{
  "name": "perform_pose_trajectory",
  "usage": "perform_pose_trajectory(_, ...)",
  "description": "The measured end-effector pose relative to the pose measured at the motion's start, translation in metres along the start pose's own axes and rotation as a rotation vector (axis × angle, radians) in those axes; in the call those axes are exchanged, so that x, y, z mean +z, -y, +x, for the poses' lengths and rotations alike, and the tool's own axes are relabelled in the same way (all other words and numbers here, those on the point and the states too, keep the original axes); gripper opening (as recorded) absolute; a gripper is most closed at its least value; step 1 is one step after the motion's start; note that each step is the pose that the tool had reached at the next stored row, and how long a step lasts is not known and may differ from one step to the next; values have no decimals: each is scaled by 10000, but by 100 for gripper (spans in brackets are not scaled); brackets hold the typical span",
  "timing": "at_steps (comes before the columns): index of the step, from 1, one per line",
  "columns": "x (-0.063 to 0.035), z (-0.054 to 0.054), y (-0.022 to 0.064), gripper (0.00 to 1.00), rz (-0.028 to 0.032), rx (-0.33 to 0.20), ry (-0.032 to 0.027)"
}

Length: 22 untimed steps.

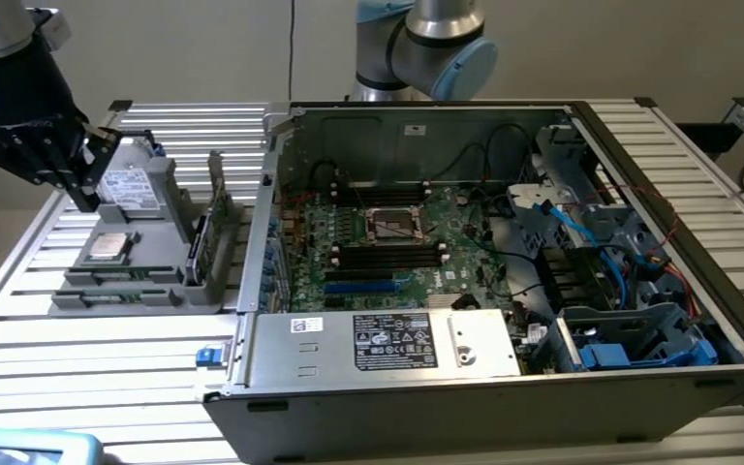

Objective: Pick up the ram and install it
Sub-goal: 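Pick up the ram and move it above insertion slot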

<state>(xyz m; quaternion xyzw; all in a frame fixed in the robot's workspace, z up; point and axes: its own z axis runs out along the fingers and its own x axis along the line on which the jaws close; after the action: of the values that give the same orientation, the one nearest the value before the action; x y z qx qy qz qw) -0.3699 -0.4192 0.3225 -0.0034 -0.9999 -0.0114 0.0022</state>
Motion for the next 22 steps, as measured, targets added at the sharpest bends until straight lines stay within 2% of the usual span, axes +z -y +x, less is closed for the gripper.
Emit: perform_pose_trajectory(22, 0, 0, 0, 11, 12, -90, -5)
